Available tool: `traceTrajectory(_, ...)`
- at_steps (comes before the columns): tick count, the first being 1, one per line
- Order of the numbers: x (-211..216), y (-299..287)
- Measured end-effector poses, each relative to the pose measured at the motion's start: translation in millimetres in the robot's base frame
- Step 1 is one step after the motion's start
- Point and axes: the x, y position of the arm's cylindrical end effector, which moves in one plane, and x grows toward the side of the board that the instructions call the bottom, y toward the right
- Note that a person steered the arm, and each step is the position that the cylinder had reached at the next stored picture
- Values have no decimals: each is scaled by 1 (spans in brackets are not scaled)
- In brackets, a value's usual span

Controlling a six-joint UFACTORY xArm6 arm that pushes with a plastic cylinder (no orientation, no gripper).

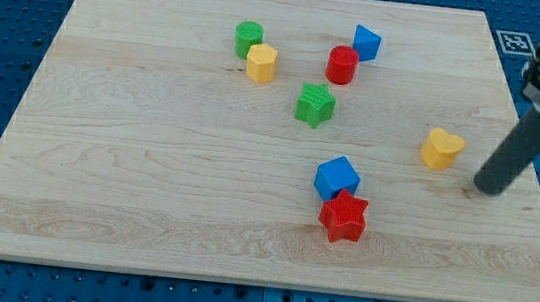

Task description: Move the yellow heart to the top of the blue cube

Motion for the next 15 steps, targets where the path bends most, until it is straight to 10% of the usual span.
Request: traceTrajectory(15,-5,-69)
